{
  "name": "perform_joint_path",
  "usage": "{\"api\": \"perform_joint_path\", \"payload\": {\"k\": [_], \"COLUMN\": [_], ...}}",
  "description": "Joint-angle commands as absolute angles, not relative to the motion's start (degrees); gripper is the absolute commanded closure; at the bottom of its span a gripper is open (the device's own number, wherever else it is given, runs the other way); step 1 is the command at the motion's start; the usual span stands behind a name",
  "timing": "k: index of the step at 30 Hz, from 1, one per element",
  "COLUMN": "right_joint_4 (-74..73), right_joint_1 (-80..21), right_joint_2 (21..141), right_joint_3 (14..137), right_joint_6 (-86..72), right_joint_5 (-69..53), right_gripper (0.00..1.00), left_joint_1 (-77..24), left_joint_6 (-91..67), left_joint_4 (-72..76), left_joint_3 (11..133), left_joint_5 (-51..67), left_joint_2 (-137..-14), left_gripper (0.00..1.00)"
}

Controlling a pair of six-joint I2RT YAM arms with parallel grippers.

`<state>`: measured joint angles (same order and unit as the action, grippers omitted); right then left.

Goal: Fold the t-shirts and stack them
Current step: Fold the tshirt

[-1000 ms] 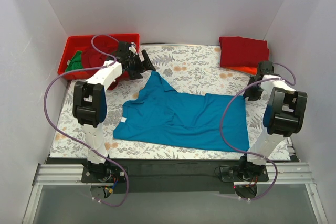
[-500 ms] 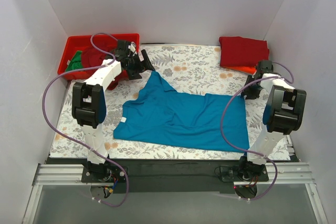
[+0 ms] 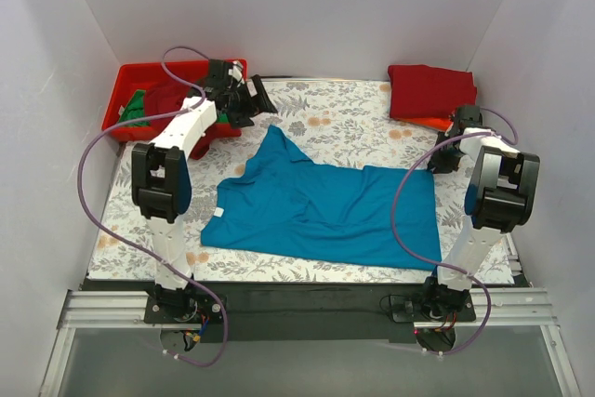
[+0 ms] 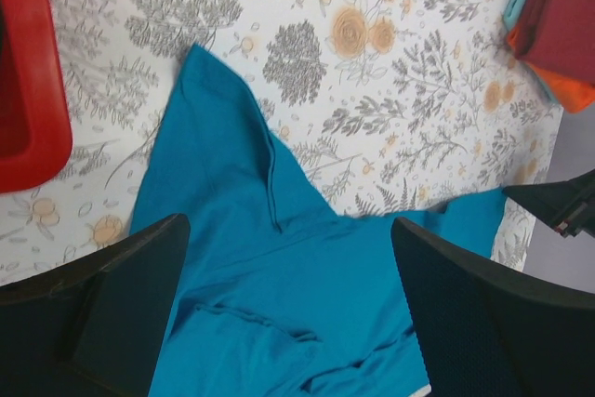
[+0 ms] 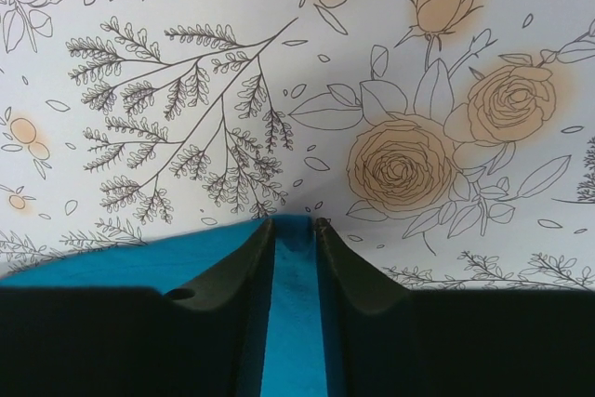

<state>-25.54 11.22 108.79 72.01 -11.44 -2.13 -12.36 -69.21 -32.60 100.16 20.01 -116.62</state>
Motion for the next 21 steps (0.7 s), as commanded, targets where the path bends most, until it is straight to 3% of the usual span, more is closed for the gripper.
{"api": "perform_joint_path", "payload": {"k": [1,6,13,21], "right_joint_4": [-25.58,-25.84,-27.33,-28.04], "right_joint_1": [11.34,11.34,11.51,11.78], "right_joint_2": [109.16,109.25,106.53,103.98], "right_joint_3": [72.25,72.16,70.67,67.94], "right_joint_6": [-10.55,-10.63,-10.28,-9.49], "right_joint_5": [-3.34,-4.13,-2.99,-2.99], "right_gripper": [0.71,0.99,0.99,0.99], "left_joint_1": [-13.62,-15.29,-17.14,-17.4], "left_joint_6": [-68.2,-67.85,-67.15,-70.75], "left_joint_4": [-32.87,-32.78,-35.59,-32.61], "left_joint_3": [104.76,111.25,117.07,114.52], "left_joint_5": [20.39,19.6,11.36,4.22], "left_joint_2": [-119.96,-126.9,-132.97,-132.8], "left_gripper": [0.11,0.13,0.2,0.39]}}
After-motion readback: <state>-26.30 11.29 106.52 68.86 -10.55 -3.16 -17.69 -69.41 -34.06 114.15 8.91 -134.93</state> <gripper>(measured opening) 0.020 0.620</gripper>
